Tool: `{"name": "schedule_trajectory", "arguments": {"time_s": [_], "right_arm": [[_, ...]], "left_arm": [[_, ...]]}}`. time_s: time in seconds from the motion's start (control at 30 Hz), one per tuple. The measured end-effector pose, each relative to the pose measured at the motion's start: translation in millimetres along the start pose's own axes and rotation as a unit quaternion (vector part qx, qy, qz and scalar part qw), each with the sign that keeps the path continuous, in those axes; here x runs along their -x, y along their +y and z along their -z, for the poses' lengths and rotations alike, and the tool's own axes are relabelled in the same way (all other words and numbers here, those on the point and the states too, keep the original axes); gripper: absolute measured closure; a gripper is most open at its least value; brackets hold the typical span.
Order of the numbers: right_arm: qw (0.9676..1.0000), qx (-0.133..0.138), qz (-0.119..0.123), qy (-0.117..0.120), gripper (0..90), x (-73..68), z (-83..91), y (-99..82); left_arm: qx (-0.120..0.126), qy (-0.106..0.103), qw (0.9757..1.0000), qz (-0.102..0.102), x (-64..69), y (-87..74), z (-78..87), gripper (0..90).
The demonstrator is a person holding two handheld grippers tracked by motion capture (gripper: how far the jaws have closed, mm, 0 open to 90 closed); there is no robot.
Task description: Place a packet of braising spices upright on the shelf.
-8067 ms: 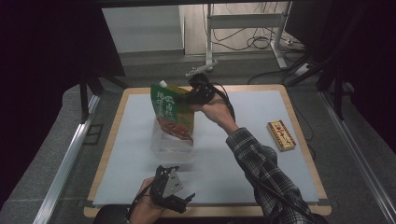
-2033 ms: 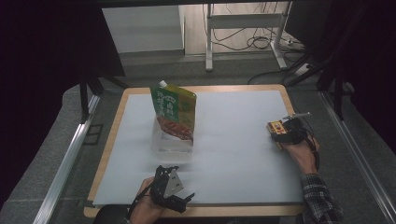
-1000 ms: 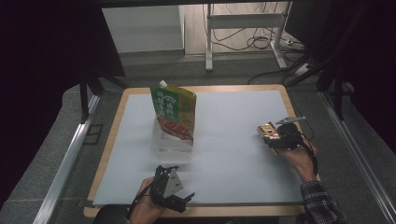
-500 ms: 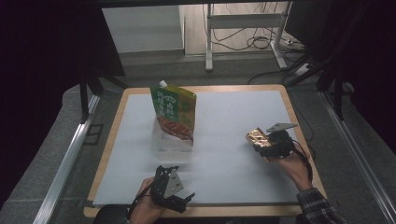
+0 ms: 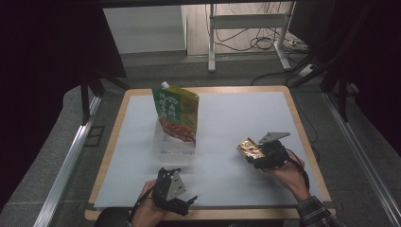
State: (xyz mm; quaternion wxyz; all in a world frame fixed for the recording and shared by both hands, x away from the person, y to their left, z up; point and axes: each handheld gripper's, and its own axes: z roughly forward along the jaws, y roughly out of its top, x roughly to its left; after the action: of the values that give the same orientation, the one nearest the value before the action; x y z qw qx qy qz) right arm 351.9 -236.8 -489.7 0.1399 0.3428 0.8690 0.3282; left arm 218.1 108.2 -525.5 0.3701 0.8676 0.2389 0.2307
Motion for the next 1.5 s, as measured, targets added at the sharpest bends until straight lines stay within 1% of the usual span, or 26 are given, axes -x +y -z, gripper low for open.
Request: {"name": "schedule_trajectory", "arguments": {"time_s": [0.1, 0.17, 0.3, 0.4, 0.47, 0.57, 0.63, 0.8, 0.83, 0.9, 0.93, 1.03, 1.1, 1.2, 1.27, 1.37, 1.5], "right_arm": [[0.9999, -0.005, 0.010, 0.006, 31.5, -5.2, -3.0, 0.0], [0.9998, -0.011, 0.012, 0.008, 31.5, -7.6, -5.4, -0.3], [0.9995, -0.026, 0.018, 0.009, 31.4, -7.9, -11.2, -2.9], [0.9988, -0.044, 0.014, 0.018, 31.1, -6.6, -16.5, -5.7], [0.9986, -0.047, 0.015, 0.020, 30.3, -5.7, -18.9, -7.0], [0.9986, -0.045, 0.013, 0.025, 25.2, -5.0, -19.0, -6.1], [0.9984, -0.049, 0.011, 0.025, 22.8, -4.0, -18.7, -5.0], [0.9971, -0.067, -0.004, 0.035, 18.9, -1.8, -19.9, -2.4], [0.9968, -0.072, -0.005, 0.034, 17.8, -2.5, -20.4, -1.6], [0.9955, -0.087, 0.001, 0.037, 15.8, -3.7, -22.3, 0.1], [0.9950, -0.094, 0.003, 0.034, 15.3, -4.6, -23.2, 1.3], [0.9938, -0.106, 0.007, 0.033, 15.4, -6.6, -25.4, 6.3], [0.9922, -0.121, 0.015, 0.026, 17.1, -7.2, -26.6, 10.2], [0.9897, -0.139, 0.027, 0.023, 19.9, -6.5, -28.1, 15.9], [0.9876, -0.152, 0.032, 0.020, 21.5, -6.3, -29.5, 19.3], [0.9832, -0.177, 0.040, 0.020, 23.8, -7.8, -33.9, 25.6], [0.9784, -0.199, 0.053, 0.016, 25.2, -11.1, -39.6, 33.9]], "left_arm": [[0.000, 0.000, 1.0000, 0.000, 0.0, 0.1, 0.1, 0.7], [0.000, 0.000, 1.0000, 0.000, 0.0, 0.0, 0.1, 0.7], [0.000, 0.000, 1.0000, 0.000, 0.0, 0.0, 0.1, 0.7], [-0.002, -0.001, 1.0000, -0.001, 0.2, 0.0, -0.3, 0.7], [-0.004, -0.001, 1.0000, -0.001, 0.4, -0.2, -0.8, 0.7], [-0.005, -0.001, 1.0000, -0.002, 0.5, -0.1, -0.9, 0.7], [-0.005, 0.000, 1.0000, -0.002, 0.5, -0.1, -0.8, 0.7], [-0.006, 0.000, 1.0000, -0.004, 0.9, 0.2, -1.0, 0.7], [-0.006, 0.000, 1.0000, -0.004, 1.2, 0.3, -1.1, 0.7], [-0.006, 0.001, 1.0000, -0.005, 1.4, 0.4, -1.1, 0.7], [-0.005, 0.000, 1.0000, -0.005, 1.1, 0.4, -1.1, 0.7], [-0.006, 0.001, 1.0000, -0.004, 0.5, 0.2, -0.8, 0.7], [-0.004, 0.001, 1.0000, -0.004, 0.3, 0.3, -0.5, 0.7], [-0.006, 0.001, 1.0000, -0.005, 0.5, 0.3, -0.7, 0.7], [-0.006, 0.001, 1.0000, -0.005, 0.6, 0.3, -0.9, 0.7], [-0.006, 0.000, 1.0000, -0.005, 0.5, 0.3, -0.8, 0.7], [-0.010, 0.001, 0.9999, -0.010, 0.8, 0.3, -1.0, 0.8]]}}
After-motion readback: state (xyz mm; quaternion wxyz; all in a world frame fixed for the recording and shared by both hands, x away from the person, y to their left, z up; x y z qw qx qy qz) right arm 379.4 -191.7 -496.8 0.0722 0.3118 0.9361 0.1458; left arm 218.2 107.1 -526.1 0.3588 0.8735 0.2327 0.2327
